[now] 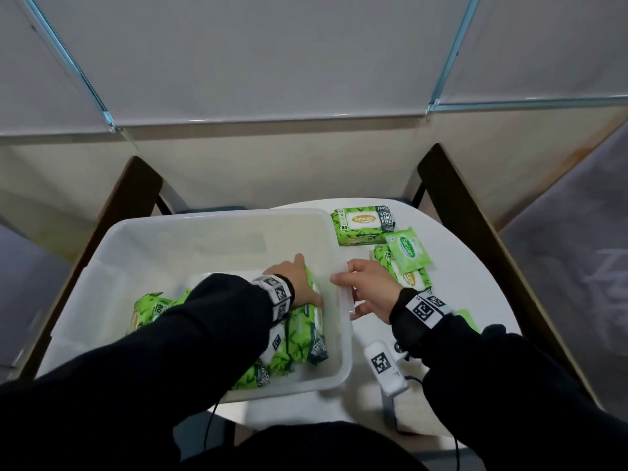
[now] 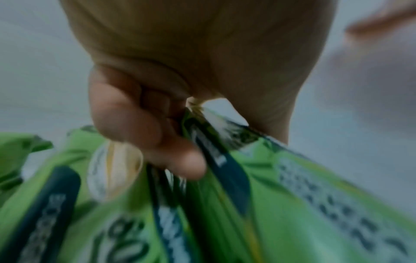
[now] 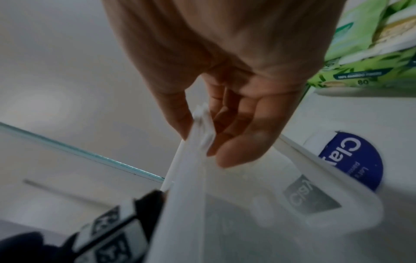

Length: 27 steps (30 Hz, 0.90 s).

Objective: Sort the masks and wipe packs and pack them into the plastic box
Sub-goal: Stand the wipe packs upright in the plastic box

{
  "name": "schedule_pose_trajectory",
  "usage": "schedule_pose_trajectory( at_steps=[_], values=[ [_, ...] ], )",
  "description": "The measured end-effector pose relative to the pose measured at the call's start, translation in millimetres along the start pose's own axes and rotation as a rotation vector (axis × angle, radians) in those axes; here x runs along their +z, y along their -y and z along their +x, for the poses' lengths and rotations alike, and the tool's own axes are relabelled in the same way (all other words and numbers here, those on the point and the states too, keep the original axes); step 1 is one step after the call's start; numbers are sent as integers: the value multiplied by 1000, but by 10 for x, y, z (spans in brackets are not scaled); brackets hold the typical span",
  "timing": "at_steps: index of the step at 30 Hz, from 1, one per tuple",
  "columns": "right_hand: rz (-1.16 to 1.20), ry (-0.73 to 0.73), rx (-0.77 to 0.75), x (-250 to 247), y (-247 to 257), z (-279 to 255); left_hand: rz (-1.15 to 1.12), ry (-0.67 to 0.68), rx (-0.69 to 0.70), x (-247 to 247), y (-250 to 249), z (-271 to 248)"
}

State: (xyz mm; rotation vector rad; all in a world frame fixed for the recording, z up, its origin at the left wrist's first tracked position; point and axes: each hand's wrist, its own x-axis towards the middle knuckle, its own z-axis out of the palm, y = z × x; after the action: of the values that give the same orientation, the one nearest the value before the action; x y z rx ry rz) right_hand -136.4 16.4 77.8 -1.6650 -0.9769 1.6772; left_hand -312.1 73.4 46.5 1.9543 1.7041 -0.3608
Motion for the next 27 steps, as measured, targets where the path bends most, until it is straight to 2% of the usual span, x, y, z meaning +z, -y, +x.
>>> schedule_pose_trajectory(
  at_steps=[3, 9, 15, 18, 21, 24, 27],
  values=[
    [0, 32, -5, -35, 24, 4, 184, -9, 21, 169, -12, 37],
    [14, 46, -31, -56, -23, 69, 349, 46, 51, 109, -26, -20],
    [47, 82, -1, -67, -1, 59, 368, 109, 28, 128, -8, -71],
    [123, 123, 24, -120, -22, 29, 250, 172, 16, -106, -18, -53],
    [260, 151, 69, -333, -78, 14, 99, 78, 25, -586, -51, -52],
    [302, 46, 117, -713, -173, 118, 12, -98, 54, -1128, -202, -49],
    [222, -106, 147, -1065, -283, 263, -99, -249, 166, -1454, -546, 50]
  ],
)
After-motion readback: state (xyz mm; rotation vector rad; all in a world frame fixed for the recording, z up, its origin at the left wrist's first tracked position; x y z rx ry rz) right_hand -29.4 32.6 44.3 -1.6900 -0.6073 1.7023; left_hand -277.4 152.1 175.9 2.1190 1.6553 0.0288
